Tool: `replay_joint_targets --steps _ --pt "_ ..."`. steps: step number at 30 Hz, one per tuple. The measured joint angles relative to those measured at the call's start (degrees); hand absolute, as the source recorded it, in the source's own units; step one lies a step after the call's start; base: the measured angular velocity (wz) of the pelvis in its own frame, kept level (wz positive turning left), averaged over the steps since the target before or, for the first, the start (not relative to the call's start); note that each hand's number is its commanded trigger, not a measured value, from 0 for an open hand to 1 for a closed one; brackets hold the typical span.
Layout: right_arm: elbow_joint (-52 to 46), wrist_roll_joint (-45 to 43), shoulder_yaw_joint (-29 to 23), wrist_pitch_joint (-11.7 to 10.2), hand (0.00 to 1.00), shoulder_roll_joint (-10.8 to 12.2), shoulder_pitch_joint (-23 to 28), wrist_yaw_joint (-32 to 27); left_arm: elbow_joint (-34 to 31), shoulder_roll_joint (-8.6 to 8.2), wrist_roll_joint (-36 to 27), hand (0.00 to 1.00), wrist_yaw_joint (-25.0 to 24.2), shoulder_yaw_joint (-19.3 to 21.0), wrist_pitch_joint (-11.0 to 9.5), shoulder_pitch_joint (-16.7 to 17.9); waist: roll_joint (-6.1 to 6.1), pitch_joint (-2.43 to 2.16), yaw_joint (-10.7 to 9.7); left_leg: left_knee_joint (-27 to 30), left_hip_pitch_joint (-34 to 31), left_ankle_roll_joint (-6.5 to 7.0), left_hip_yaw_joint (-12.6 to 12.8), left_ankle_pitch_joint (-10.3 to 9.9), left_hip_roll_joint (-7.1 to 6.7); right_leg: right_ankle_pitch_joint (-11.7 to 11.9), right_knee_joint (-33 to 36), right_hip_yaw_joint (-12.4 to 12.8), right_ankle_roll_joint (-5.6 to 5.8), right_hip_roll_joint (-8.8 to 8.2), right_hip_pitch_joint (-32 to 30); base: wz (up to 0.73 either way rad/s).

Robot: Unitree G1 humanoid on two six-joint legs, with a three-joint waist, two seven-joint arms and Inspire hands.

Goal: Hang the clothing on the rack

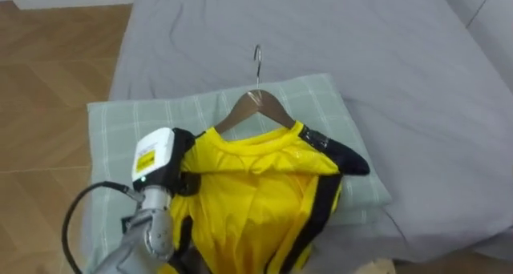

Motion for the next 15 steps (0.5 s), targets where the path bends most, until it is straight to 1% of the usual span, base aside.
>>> replay_joint_targets --steps 1,2,3,4,5,6,7,8,10,11,12,13,14,15 --pt "-0.1 0.2 0.0 0.0 0.00 0.0 0.7 0.3 -1.6 -0.39 1.1 1.00 -0.1 0.0 0.0 1.9 0.14 -0.52 0.4 -0.9 1.4 -0.12 -0.1 0.1 -0.02 0.4 -1.6 0.0 0.20 0.48 1.7 0.00" --pt "-0.2 0.4 0.0 -0.1 0.00 0.0 1.7 0.6 -3.4 -0.68 1.5 1.00 -0.2 -0.2 0.0 3.6 0.03 -0.99 1.0 -1.8 2.7 -0.25 -0.1 0.2 -0.21 0.6 -2.5 -0.1 0.33 0.64 3.0 0.00" --pt "-0.2 0.4 0.0 -0.1 0.09 0.0 2.1 0.8 -4.1 -0.83 1.6 1.00 -0.2 -0.3 0.0 4.4 -0.05 -1.22 1.2 -2.2 3.3 -0.38 -0.1 0.2 -0.40 0.6 -2.9 -0.1 0.39 0.62 3.6 0.00" --pt "-0.2 0.3 0.0 0.0 0.55 0.0 2.6 1.2 -5.6 -1.05 1.6 1.00 -0.2 -0.3 0.0 6.0 -0.06 -1.34 1.4 -2.7 4.6 -0.46 -0.1 0.3 -0.62 0.7 -3.7 -0.3 0.53 0.66 5.0 0.00" --pt "-0.4 0.1 -0.4 -0.1 0.66 0.0 3.1 1.6 -7.6 -1.04 2.2 1.00 -0.2 -0.4 0.0 8.0 0.08 -1.46 1.5 -3.1 5.8 -0.47 0.0 0.3 -0.70 0.9 -4.5 -0.2 0.70 0.86 6.3 0.00" --pt "-0.4 0.0 -0.5 -0.1 0.72 0.0 3.3 1.8 -8.5 -1.02 2.5 1.00 -0.3 -0.4 0.0 8.9 0.10 -1.47 1.6 -3.4 6.5 -0.48 0.0 0.3 -0.73 1.0 -5.0 -0.2 0.70 0.99 7.0 -0.06" --pt "-0.4 -0.2 -0.5 -0.1 0.63 0.1 3.7 2.2 -9.0 -1.04 2.6 1.00 -0.4 -0.7 -0.4 9.8 0.15 -1.53 1.7 -4.1 7.7 -0.66 0.0 0.4 -0.73 1.3 -6.2 -0.1 0.76 1.36 8.3 -0.07" --pt "-0.4 -1.5 -0.7 -0.1 0.60 0.1 3.8 2.5 -9.1 -1.03 2.7 1.00 -0.7 -0.9 -0.8 10.2 0.13 -1.62 1.8 -4.5 8.5 -0.81 0.0 0.5 -0.73 1.4 -6.9 -0.1 0.75 1.55 9.2 -0.05" --pt "-0.6 -2.7 -2.6 -0.2 0.40 0.3 4.5 3.1 -9.5 -1.01 3.8 1.00 -1.4 -0.9 -1.1 10.6 0.01 -1.71 2.2 -5.4 9.8 -1.10 0.0 0.7 -0.85 1.6 -7.6 0.0 0.75 1.70 10.3 -0.04" --pt "-0.7 -3.1 -4.0 -0.3 0.00 0.4 5.1 3.2 -10.1 -0.98 4.7 1.00 -1.6 -0.9 -1.4 11.1 -0.09 -1.90 2.7 -5.9 10.6 -1.32 0.0 0.8 -0.94 1.6 -8.0 0.0 0.73 1.78 11.0 -0.05" --pt "-0.8 -3.4 -4.8 -0.3 0.00 0.5 5.5 3.2 -11.1 -0.80 4.8 1.00 -1.6 -0.8 -1.7 11.8 -0.11 -2.12 2.9 -6.2 10.9 -1.47 0.0 0.9 -0.99 1.7 -8.4 0.0 0.67 1.87 11.3 -0.09" --pt "-0.9 -3.9 -5.9 -0.3 0.00 0.5 6.1 3.2 -13.9 -0.17 4.8 1.00 -1.6 -0.8 -2.9 13.5 -0.31 -2.25 3.4 -6.7 11.8 -1.66 -0.2 1.0 -1.13 1.7 -8.6 0.3 0.64 1.96 11.9 -0.12" --pt "-0.9 -4.0 -6.9 -0.3 0.00 0.4 6.7 3.1 -15.9 -0.03 4.7 1.00 -1.6 -0.8 -4.3 14.7 -0.50 -2.46 4.1 -7.3 12.9 -1.96 -0.6 1.2 -1.32 1.7 -9.2 0.5 0.58 2.17 12.6 -0.13" --pt "-0.9 -4.0 -7.2 -0.3 0.00 0.4 7.0 3.0 -16.6 -0.05 4.7 1.00 -1.6 -0.8 -5.0 15.1 -0.60 -2.53 4.3 -7.7 13.5 -2.12 -1.1 1.3 -1.46 1.8 -9.6 0.5 0.54 2.23 13.2 -0.07"
